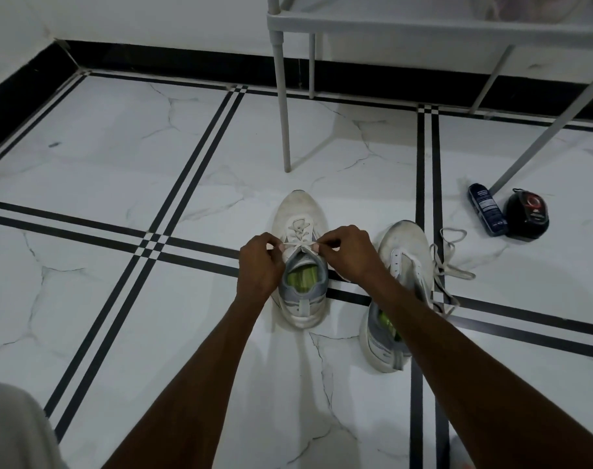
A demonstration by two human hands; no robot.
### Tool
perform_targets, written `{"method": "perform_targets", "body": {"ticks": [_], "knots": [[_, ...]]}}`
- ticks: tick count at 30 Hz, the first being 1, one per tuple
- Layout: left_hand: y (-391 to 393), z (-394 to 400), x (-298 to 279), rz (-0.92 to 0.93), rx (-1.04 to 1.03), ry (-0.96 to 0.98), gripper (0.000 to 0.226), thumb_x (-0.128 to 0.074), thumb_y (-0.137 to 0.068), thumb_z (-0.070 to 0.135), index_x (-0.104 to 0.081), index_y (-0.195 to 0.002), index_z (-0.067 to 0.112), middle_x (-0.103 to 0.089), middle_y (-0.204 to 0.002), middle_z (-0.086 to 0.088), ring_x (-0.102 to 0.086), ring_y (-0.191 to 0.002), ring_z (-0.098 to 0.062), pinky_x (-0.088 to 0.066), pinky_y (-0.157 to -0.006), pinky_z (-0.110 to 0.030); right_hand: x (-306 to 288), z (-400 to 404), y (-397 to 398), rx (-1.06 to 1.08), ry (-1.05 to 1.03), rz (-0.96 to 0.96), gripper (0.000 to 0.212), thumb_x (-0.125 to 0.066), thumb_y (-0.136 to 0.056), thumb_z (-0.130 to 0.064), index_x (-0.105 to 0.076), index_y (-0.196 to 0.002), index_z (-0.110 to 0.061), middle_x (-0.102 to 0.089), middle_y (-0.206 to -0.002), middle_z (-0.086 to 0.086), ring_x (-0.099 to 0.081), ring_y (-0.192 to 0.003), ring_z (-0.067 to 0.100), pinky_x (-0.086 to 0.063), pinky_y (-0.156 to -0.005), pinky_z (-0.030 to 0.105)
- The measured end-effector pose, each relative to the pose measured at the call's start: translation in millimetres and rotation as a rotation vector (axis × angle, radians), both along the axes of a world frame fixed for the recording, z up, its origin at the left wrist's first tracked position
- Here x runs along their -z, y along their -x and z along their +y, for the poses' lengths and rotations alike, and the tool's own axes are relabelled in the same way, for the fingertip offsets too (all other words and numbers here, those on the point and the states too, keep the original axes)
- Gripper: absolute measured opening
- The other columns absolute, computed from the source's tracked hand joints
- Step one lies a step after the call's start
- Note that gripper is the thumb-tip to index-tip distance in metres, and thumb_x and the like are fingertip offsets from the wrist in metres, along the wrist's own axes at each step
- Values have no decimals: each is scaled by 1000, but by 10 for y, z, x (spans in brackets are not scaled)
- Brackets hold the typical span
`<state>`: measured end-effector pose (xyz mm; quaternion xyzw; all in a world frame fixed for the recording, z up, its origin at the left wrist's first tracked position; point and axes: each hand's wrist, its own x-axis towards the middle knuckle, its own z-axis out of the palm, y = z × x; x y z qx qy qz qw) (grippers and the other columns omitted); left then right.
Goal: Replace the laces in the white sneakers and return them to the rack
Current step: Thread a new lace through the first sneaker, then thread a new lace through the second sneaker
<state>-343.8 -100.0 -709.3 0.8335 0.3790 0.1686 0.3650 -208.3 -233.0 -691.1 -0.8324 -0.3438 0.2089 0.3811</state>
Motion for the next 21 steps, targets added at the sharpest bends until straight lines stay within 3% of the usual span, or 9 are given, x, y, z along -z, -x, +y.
{"method": "perform_targets", "body": {"ticks": [3, 5, 8, 12, 17, 21], "knots": [[32, 0, -55, -89, -26, 279, 13, -65, -96, 26, -72, -98, 16, -74, -96, -1, -71, -84, -24, -61, -75, -50, 44, -31, 59, 103, -35, 296, 17, -69, -91, -28, -76, -102, -17, -71, -96, -3, -63, -85, 16, -51, -75, 31], [42, 35, -109, -97, -36, 393, 21, -66, -94, 40, -75, -103, 23, -75, -101, 7, -71, -94, -20, -61, -79, -54, 64, -21, 148, 168, -72, 510, 15, -68, -91, -32, -72, -101, -21, -71, -100, 1, -65, -84, 20, -54, -67, 37], [45, 124, -166, -58, -27, 408, 31, -66, -90, 50, -76, -108, 28, -75, -108, 8, -69, -105, -16, -58, -91, -53, 64, 89, 240, 188, -98, 497, 18, -68, -86, -41, -71, -96, -25, -73, -99, -1, -69, -90, 24, -58, -69, 39], [111, 243, -236, -29, -58, 378, 34, -57, -101, 40, -72, -123, 19, -72, -121, -2, -64, -115, -20, -51, -104, -45, -11, 331, 372, 214, -112, 583, 20, -71, -83, -42, -73, -93, -25, -73, -95, -1, -69, -91, 24, -56, -66, 34], [163, 447, -266, 2, -14, 371, 32, -54, -103, 31, -69, -128, 18, -70, -125, -3, -63, -116, -20, -50, -103, -36, 12, 513, 524, 249, -148, 580, 29, -70, -78, -49, -72, -97, -27, -74, -97, -7, -69, -94, 21, -60, -81, 45], [154, 505, -273, 50, -19, 348, 32, -56, -101, 32, -69, -127, 18, -70, -126, -4, -63, -118, -22, -48, -107, -44, 46, 515, 556, 235, -161, 572, 34, -71, -76, -51, -73, -99, -26, -74, -100, -7, -68, -97, 20, -59, -85, 45]]}}
